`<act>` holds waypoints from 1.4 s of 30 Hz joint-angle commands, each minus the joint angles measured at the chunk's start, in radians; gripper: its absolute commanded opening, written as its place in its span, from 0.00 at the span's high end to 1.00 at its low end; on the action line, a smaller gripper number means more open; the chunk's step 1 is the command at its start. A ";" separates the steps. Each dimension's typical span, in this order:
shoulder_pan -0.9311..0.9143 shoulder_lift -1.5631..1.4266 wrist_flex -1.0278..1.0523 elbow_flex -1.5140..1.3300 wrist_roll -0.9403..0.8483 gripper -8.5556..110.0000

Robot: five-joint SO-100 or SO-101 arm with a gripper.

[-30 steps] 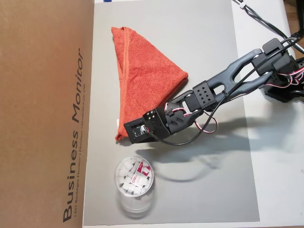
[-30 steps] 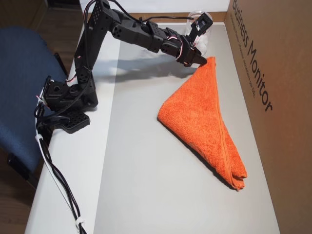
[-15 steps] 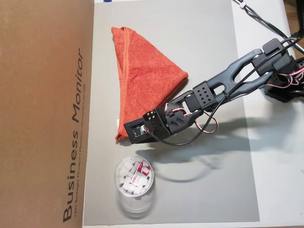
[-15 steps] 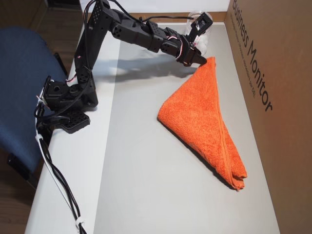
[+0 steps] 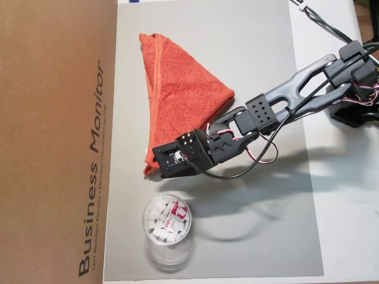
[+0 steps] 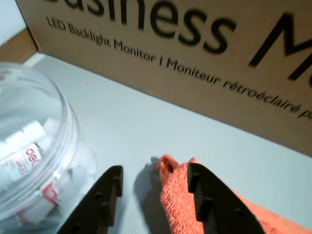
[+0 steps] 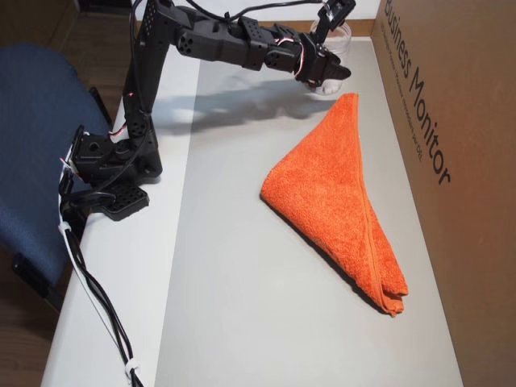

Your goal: Fold the blanket.

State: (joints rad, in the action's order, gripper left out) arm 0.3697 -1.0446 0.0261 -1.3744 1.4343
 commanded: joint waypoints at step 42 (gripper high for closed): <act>-0.382 -0.535 0.002 -0.322 0.006 0.82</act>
State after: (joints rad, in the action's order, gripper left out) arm 0.0061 -1.5033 0.0276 -1.6950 1.4343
